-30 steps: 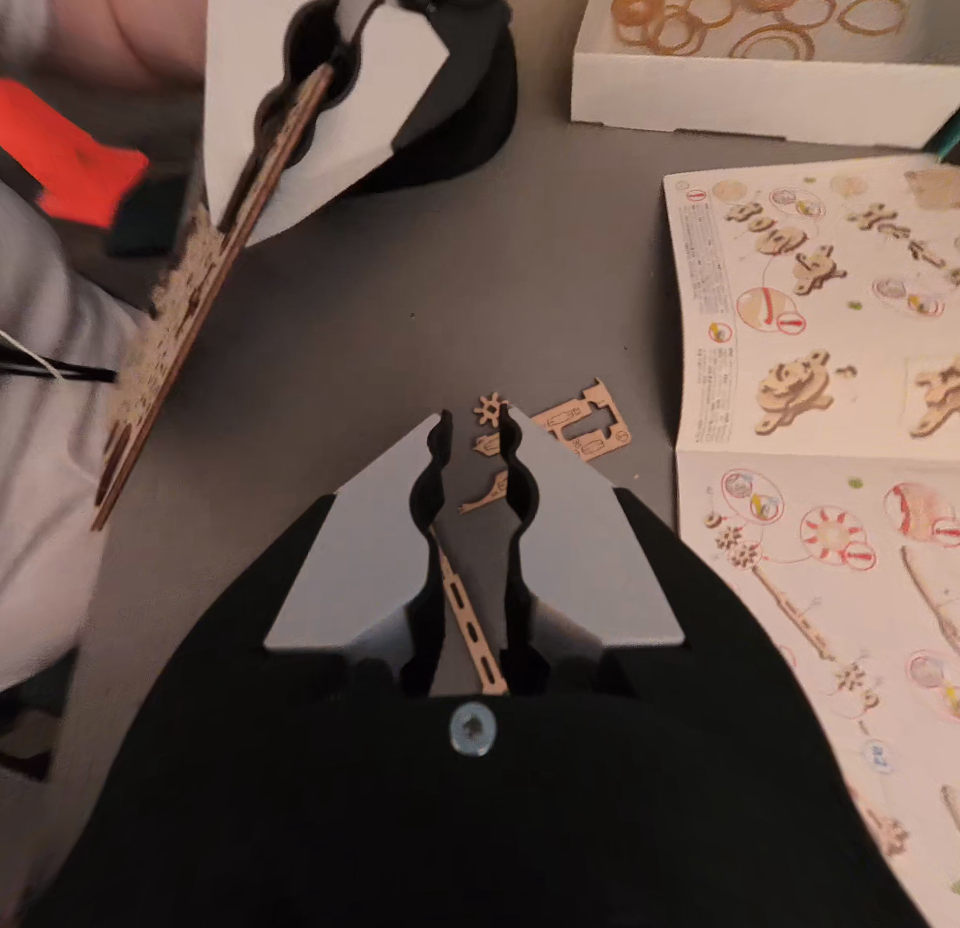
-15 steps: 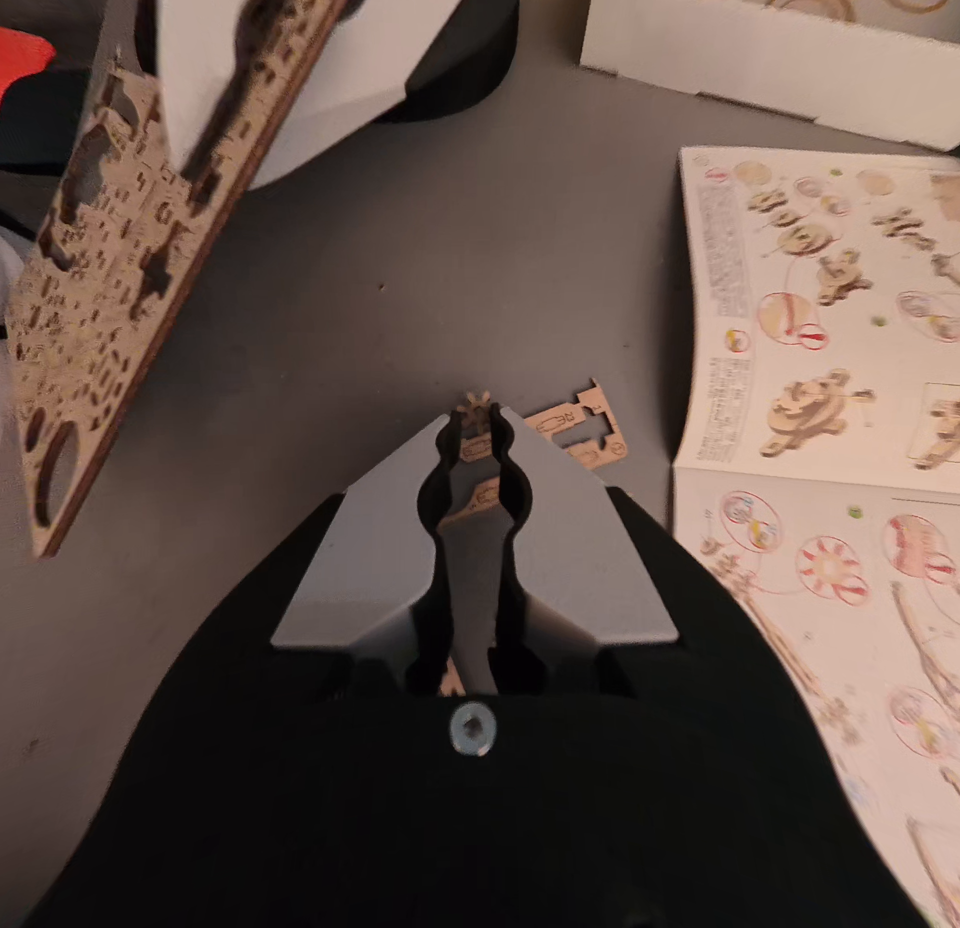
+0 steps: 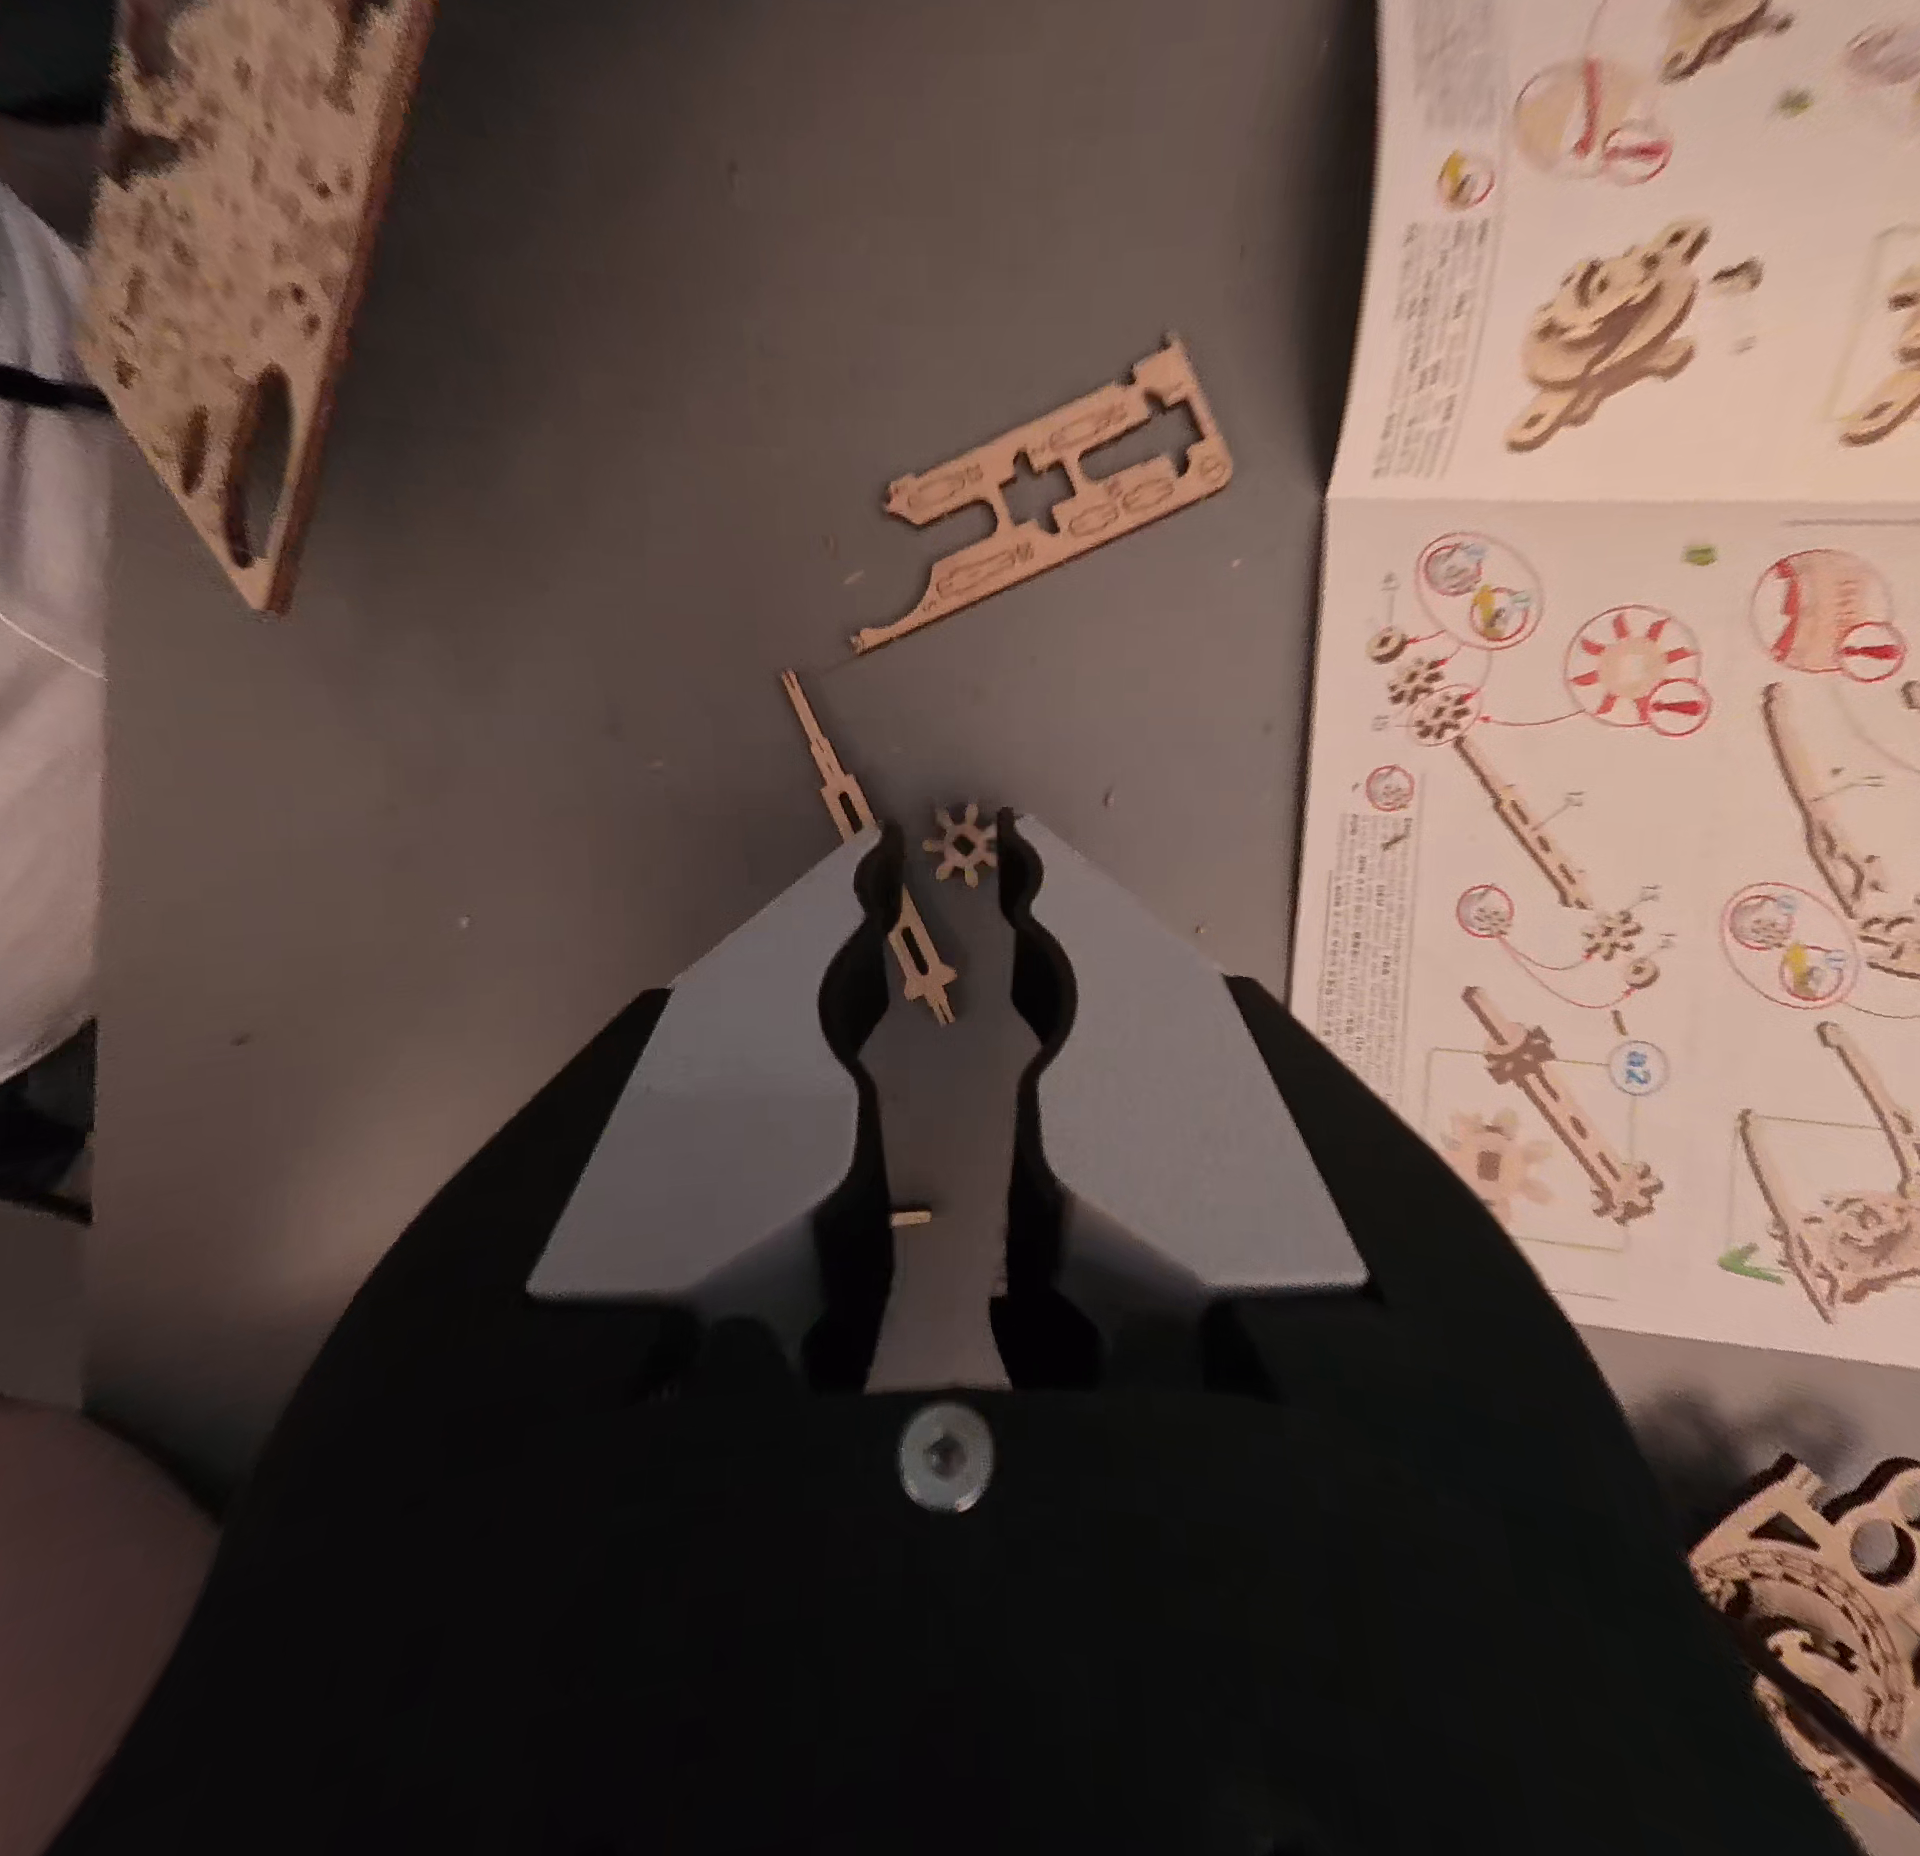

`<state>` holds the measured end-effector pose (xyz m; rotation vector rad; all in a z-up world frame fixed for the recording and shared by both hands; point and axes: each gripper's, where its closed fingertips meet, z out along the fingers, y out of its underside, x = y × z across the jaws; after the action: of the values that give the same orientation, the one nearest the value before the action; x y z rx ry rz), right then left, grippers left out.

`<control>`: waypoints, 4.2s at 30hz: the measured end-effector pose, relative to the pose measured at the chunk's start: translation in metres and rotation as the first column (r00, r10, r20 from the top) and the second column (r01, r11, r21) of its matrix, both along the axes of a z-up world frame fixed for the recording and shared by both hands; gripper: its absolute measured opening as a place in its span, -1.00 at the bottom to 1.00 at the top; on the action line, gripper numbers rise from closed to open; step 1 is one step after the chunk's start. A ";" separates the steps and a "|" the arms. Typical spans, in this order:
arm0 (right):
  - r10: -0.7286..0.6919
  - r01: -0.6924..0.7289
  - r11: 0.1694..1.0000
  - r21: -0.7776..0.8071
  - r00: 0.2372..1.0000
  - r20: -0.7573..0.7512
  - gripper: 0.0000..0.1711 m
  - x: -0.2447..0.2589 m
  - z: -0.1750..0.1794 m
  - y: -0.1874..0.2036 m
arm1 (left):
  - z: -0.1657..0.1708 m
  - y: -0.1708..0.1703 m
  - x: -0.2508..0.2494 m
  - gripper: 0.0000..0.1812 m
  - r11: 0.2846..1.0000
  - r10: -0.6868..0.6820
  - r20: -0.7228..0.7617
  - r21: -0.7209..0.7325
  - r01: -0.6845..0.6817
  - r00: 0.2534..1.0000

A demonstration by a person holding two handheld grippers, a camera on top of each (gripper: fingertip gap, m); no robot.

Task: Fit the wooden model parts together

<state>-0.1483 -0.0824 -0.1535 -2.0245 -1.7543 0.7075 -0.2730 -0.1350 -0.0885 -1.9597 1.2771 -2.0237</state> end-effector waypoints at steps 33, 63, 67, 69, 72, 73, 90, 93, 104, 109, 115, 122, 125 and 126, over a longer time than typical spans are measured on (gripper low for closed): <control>-0.318 0.788 0.567 0.240 0.478 -0.819 -0.86 0.059 0.143 0.125 | 0.004 0.008 0.002 -0.98 0.997 0.040 0.024 0.059 -0.041 0.999; -0.314 0.703 0.689 0.178 0.510 -0.801 -0.86 0.045 0.140 0.114 | -0.009 0.018 0.045 -0.98 0.969 -0.227 0.029 -0.090 0.228 0.974; -0.304 0.579 0.803 0.141 0.600 -0.740 -0.85 0.028 0.127 0.101 | -0.007 0.021 0.044 -0.99 0.970 -0.217 0.048 -0.099 0.221 0.975; -0.321 0.568 0.811 0.138 0.630 -0.707 -0.85 0.028 0.121 0.101 | -0.005 0.023 0.044 -0.99 0.972 -0.207 0.057 -0.106 0.212 0.977; -0.321 0.618 0.757 0.210 0.633 -0.705 -0.84 0.037 0.124 0.107 | -0.003 0.025 0.044 -0.99 0.973 -0.195 0.072 -0.112 0.202 0.978; -0.328 0.642 0.731 0.229 0.626 -0.708 -0.84 0.041 0.126 0.110 | -0.003 0.025 0.044 -0.99 0.973 -0.194 0.074 -0.115 0.202 0.978; -0.407 0.755 0.622 0.206 0.537 -0.739 -0.90 0.064 0.131 0.125 | -0.008 0.021 0.044 -0.99 0.965 -0.218 0.052 -0.137 0.223 0.975; -0.411 0.755 0.623 0.203 0.538 -0.736 -0.90 0.064 0.129 0.126 | -0.008 0.021 0.044 -0.99 0.965 -0.216 0.050 -0.144 0.221 0.975; -0.423 0.726 0.634 0.266 0.614 -0.667 -0.90 0.054 0.113 0.127 | -0.013 0.017 0.044 -0.99 0.959 -0.237 0.027 -0.153 0.238 0.971; -0.387 0.755 0.600 0.266 0.564 -0.729 -0.95 0.058 0.128 0.125 | -0.013 0.017 0.045 -0.99 0.958 -0.235 0.024 -0.160 0.236 0.972; -0.380 0.786 0.576 0.225 0.500 -0.778 -0.95 0.069 0.139 0.126 | -0.014 0.017 0.045 -0.98 0.958 -0.236 0.017 -0.163 0.236 0.972; -0.383 0.785 0.575 0.232 0.509 -0.771 -0.95 0.069 0.137 0.126 | -0.016 0.017 0.045 -0.97 0.957 -0.240 0.006 -0.164 0.237 0.971; -0.382 0.782 0.576 0.237 0.514 -0.768 -0.95 0.068 0.136 0.126 | -0.016 0.017 0.045 -0.96 0.957 -0.240 0.005 -0.164 0.237 0.971; -0.383 0.782 0.577 0.237 0.514 -0.767 -0.95 0.068 0.136 0.126 | -0.016 0.017 0.045 -0.96 0.957 -0.240 0.005 -0.164 0.237 0.971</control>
<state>-0.0805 0.0436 -0.0177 -1.5146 -0.5997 0.4598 -0.2278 -0.1184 -0.1048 -1.9750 1.4585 -2.2967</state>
